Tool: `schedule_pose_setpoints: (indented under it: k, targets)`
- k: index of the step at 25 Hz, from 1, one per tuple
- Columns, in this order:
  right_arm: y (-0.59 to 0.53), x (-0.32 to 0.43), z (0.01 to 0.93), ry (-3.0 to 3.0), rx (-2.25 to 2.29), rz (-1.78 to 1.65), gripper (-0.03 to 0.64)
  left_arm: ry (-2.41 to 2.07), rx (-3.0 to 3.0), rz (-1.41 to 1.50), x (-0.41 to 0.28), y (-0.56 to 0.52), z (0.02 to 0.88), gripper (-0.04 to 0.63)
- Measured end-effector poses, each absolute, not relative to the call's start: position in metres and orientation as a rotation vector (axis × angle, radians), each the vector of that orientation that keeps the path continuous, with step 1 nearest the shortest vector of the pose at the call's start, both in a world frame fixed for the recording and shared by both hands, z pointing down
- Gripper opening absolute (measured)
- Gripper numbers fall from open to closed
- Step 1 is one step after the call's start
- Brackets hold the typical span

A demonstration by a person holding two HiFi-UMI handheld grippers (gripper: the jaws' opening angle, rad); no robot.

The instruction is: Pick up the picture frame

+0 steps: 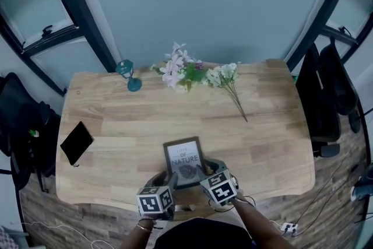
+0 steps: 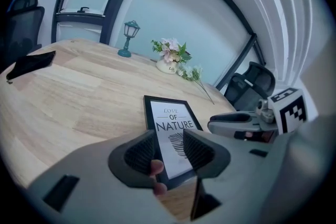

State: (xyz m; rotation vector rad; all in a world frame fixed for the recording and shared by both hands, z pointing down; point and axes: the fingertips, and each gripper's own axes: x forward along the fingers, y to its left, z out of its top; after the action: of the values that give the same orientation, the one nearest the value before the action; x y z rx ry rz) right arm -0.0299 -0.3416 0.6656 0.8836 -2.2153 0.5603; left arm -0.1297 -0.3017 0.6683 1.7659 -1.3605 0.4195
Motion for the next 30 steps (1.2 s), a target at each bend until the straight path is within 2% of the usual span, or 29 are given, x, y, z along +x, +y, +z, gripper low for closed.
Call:
schedule_pose_setpoints:
  k: [30]
  targets:
    - [-0.354, -0.022, 0.715, -2.080, 0.917, 0.746, 0.095, -1.420, 1.657, 0.563, -0.134, -0.308, 0.713, 0.156]
